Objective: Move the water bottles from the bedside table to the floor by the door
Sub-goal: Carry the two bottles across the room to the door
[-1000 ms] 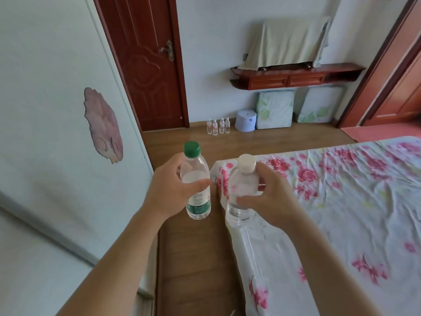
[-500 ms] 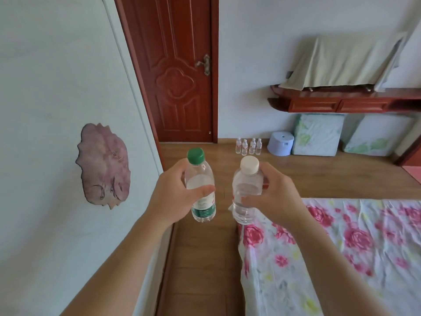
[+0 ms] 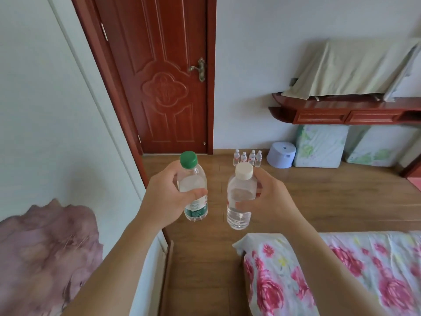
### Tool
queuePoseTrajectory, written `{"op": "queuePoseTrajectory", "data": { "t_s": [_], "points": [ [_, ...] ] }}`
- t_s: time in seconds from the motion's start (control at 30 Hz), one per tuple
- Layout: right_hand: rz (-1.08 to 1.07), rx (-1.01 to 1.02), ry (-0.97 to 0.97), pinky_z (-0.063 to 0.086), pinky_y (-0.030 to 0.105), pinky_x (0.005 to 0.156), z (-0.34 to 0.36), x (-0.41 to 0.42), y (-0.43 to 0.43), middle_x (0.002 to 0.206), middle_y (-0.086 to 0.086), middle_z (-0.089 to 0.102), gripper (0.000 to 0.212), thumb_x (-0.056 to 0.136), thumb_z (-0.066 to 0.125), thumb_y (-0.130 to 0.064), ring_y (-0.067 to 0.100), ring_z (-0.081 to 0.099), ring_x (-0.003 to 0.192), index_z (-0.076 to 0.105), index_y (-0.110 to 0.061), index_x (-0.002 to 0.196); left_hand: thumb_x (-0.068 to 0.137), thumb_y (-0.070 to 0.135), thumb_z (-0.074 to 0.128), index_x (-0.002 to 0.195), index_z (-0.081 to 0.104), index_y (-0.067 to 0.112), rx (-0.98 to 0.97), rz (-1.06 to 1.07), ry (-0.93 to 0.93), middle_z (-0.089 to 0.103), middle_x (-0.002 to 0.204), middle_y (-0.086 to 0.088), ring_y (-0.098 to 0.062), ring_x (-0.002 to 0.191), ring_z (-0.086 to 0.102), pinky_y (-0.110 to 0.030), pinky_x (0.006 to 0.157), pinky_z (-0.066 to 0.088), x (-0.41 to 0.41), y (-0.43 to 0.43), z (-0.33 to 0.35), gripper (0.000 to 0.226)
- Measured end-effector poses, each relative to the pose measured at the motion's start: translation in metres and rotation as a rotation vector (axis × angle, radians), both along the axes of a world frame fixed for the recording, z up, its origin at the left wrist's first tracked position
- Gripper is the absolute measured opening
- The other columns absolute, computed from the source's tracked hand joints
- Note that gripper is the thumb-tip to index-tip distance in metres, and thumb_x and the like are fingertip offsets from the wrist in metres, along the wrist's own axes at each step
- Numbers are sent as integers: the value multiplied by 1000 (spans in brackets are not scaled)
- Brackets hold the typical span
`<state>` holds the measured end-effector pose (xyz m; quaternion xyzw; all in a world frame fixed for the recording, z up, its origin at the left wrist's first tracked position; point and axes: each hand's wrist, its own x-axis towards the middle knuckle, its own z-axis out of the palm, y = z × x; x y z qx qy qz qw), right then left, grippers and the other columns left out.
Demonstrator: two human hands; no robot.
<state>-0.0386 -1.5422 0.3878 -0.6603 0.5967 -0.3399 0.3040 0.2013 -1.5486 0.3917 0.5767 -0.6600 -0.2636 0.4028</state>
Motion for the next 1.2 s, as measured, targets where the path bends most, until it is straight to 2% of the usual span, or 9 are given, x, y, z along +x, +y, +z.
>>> {"op": "queuePoseTrajectory", "data": {
  "t_s": [0.17,0.27,0.43,0.6,0.67,0.77,0.9,1.2],
  "points": [
    [-35,13,-6,57,36,84,-1,9,-76,105,-18,66,68,62,87,-34,6,64,95,53,-38,121,73,41,84,103,50,52,3,-46,-13,59,94,36,20,91,54,-5,66,39,0,-84,0,47],
    [-41,18,13,58,34,82,1,6,-126,103,-19,65,65,63,86,-35,6,64,94,52,-38,119,73,45,83,96,49,57,19,-64,-19,58,90,44,24,91,52,-4,62,37,-4,-136,-1,43],
    [-46,42,-56,57,38,80,-4,-10,-217,98,-13,68,61,58,84,-27,10,66,90,56,-38,112,70,41,86,102,55,51,33,-100,-9,64,96,35,14,92,59,-4,62,44,-19,-225,-7,46],
    [-31,50,-86,58,39,81,-2,-25,-315,97,-15,67,61,59,85,-24,7,66,90,57,-38,112,70,42,86,113,57,45,61,-67,-5,66,100,28,13,94,59,-10,68,44,-31,-315,-9,52],
    [-9,48,-81,57,35,80,1,-28,-353,98,-16,67,62,61,85,-24,7,65,91,56,-37,114,70,41,86,117,57,42,57,-51,-6,66,102,27,15,95,58,-10,70,44,-34,-349,-7,55],
    [10,45,-53,53,26,79,7,-30,-404,101,-19,63,64,63,87,-23,6,62,95,53,-36,116,71,40,86,116,57,42,63,-40,11,66,101,26,15,95,58,-8,68,44,-37,-397,-6,53],
    [30,70,-21,50,26,82,5,-32,-471,107,-16,63,69,64,88,-22,8,60,98,52,-32,123,71,38,86,113,58,41,90,-28,41,68,101,23,9,95,61,-12,70,48,-35,-461,-9,50],
    [-20,104,38,46,23,72,-15,-23,-636,98,-16,65,64,61,89,-20,7,62,91,54,-34,113,69,40,87,109,60,39,99,-68,82,69,99,22,2,95,64,-21,75,52,-29,-641,-27,48]
  ]
}}
